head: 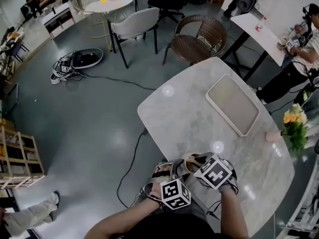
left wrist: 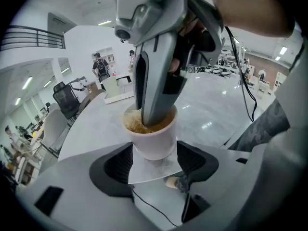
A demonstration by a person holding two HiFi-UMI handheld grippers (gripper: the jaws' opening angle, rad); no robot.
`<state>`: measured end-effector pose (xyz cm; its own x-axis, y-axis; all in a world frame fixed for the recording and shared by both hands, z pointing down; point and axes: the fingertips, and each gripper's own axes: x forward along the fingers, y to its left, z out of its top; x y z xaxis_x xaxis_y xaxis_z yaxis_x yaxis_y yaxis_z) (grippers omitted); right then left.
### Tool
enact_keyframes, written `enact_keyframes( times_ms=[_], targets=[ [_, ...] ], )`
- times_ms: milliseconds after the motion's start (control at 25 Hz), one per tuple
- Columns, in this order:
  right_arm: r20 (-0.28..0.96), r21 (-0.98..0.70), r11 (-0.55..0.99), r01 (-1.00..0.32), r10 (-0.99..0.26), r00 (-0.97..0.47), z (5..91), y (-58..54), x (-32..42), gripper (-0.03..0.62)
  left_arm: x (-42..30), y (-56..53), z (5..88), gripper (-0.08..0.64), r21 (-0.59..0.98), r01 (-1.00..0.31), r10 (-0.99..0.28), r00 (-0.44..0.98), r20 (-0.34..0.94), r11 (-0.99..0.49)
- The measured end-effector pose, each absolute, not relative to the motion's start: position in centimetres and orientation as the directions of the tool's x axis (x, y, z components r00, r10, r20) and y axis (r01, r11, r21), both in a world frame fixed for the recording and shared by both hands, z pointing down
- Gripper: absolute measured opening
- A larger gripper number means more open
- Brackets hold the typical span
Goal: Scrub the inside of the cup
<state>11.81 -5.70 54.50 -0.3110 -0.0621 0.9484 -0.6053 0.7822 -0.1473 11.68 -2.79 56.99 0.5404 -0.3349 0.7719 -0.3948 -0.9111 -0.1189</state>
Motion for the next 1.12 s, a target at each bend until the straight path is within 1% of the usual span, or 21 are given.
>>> enact_keyframes(
  times_ms=[160,240,520,680,800,960,1120],
  targets=[
    [0.95,-0.148,0.84,-0.522,-0.027,-0.312,54.8,-5.3,11.5,0.061,11.7,-2.8,57.0,0.296,-0.105,-0.393,-0.324,0.548,0.771,-0.914],
    [0.939,-0.168,0.853,-0.494,-0.015,-0.345,54.8,-5.1,11.3,0.061,11.6,-3.0,57.1,0.296,-0.114,-0.388,-0.328,0.545,0.772,-0.914],
    [0.868,-0.247,0.814,-0.525,-0.055,-0.494,51.6,-5.0,11.4,0.061,11.3,-3.0,57.0,0.296,-0.12,-0.383,-0.328,0.54,0.775,-0.916],
    [0.837,-0.297,0.768,-0.568,-0.077,-0.542,50.3,-4.9,12.3,0.061,11.4,-2.2,56.6,0.296,-0.111,-0.376,-0.316,0.544,0.777,-0.92],
    [0.855,-0.297,0.724,-0.623,-0.089,-0.511,50.4,-4.9,13.0,0.061,11.7,-1.1,56.4,0.296,-0.1,-0.353,-0.294,0.554,0.779,-0.93],
    [0.893,-0.254,0.748,-0.613,-0.062,-0.445,51.2,-4.1,13.1,0.061,11.9,0.5,56.6,0.297,-0.079,-0.301,-0.246,0.57,0.784,-0.95],
    [0.91,-0.22,0.737,-0.639,-0.082,-0.407,51.5,-4.1,13.4,0.061,11.2,-0.9,57.4,0.298,-0.119,-0.279,-0.262,0.558,0.787,-0.953]
  ],
)
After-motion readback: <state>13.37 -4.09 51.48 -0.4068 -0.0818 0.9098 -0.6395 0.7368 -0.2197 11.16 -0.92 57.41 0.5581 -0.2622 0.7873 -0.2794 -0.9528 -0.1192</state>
